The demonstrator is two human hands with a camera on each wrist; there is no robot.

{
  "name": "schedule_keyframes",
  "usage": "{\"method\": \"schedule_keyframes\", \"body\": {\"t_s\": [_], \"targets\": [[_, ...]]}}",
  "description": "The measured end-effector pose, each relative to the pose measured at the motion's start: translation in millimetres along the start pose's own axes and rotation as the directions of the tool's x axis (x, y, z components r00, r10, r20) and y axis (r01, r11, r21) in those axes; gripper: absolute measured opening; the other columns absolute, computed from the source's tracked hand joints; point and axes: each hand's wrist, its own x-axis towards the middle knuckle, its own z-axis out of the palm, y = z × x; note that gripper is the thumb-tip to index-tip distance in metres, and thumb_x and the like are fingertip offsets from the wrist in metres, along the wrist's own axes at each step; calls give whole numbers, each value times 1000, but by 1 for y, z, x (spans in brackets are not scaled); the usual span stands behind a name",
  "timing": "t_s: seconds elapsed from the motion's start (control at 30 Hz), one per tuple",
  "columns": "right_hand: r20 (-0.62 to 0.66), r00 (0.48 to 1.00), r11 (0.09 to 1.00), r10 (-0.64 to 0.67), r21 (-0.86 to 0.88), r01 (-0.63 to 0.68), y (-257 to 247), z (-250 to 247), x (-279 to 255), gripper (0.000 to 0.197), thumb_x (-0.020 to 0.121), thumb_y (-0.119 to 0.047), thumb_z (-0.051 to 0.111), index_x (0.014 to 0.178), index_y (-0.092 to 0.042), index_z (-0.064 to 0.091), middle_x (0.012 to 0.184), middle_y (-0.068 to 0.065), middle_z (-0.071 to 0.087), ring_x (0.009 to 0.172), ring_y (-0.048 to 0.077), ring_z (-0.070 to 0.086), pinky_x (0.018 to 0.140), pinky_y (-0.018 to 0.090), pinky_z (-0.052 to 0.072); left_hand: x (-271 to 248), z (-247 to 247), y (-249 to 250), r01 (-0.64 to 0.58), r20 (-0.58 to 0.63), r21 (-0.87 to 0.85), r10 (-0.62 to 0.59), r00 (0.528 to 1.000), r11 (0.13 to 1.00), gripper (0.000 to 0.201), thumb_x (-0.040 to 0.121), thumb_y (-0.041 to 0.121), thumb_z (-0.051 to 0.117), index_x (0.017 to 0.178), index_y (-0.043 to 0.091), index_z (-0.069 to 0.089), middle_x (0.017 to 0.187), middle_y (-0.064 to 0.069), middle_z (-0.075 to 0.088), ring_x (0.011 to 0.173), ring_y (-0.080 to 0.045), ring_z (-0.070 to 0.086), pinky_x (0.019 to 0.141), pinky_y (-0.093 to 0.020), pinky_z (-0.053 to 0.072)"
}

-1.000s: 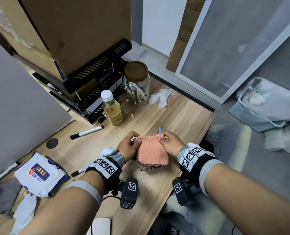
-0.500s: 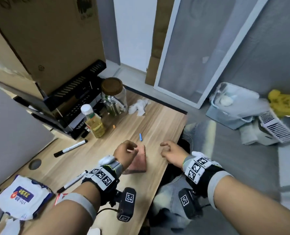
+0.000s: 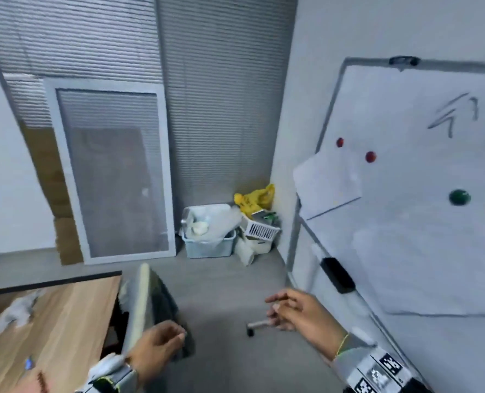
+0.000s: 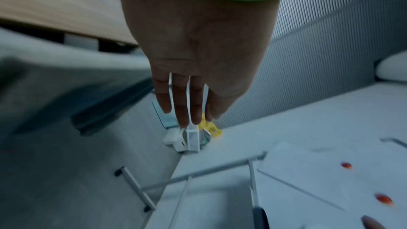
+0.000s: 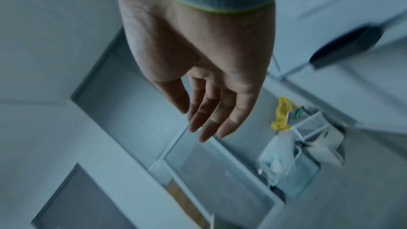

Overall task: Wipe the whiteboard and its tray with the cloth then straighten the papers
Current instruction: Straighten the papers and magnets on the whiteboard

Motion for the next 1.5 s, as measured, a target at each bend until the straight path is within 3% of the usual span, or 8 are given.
{"method": "schedule_keyframes", "body": {"t_s": [0.13,0.3,0.43,0.53,0.63,0.97,1.37,1.5], "targets": [[-227,967,993,-120,-43,113,-4,-108,-60,18,98,1,54,98,-8,69,84,10,72,74,18,71,76,32,56,15,93,79,-134,194,22,127,973,991,11,93,8,63,84,2,65,65,-4,66,52,-14,60,55,-26,46],[-426,885,982,-187,-93,162,-20,-172,-96,18,94,5,54,103,-4,67,89,10,68,78,21,69,70,25,55,28,172,205,-353,304,-2,337,891,936,4,93,14,63,91,14,67,82,-4,74,67,-10,72,66,-29,56],[-584,726,918,-363,-356,173,-25,-205,-122,22,92,0,56,105,-15,65,103,2,61,85,18,70,78,28,56,29,232,304,-583,388,-106,573,722,806,9,89,16,68,96,21,66,84,-2,73,74,-15,73,76,-41,60],[-596,515,697,-616,-717,4,-29,-227,-141,28,85,-10,53,108,-25,61,108,-6,53,81,11,64,80,30,55,14,275,370,-724,412,-231,740,532,649,27,84,19,71,105,33,62,89,3,70,78,-17,71,76,-36,59],[-577,414,546,-704,-812,-206,-37,-238,-157,36,83,-7,55,117,-19,60,118,-2,50,88,17,64,74,26,53,-3,301,409,-789,407,-338,835,370,514,37,82,15,73,111,35,61,91,4,65,79,-18,65,75,-27,57],[-632,331,293,-701,-678,-674,-55,-241,-156,25,75,5,67,91,-11,55,98,5,51,59,18,33,37,29,39,20,334,435,-976,350,-213,936,-34,44,30,84,25,72,111,28,59,102,8,45,78,-12,55,68,-36,54],[-619,383,247,-686,-693,-677,-52,-237,-149,16,88,-10,64,98,-12,52,88,7,54,60,28,51,44,28,32,37,341,441,-971,312,-116,921,-235,-208,28,80,25,75,105,15,65,105,-4,52,82,-22,51,65,-38,49],[-677,291,405,-676,-671,-621,-47,-230,-152,10,101,-24,48,103,-15,51,92,5,54,64,30,51,51,39,50,39,341,443,-961,269,-52,923,-275,-272,21,78,32,76,92,18,68,99,-3,59,79,-26,52,66,-39,45]]}}
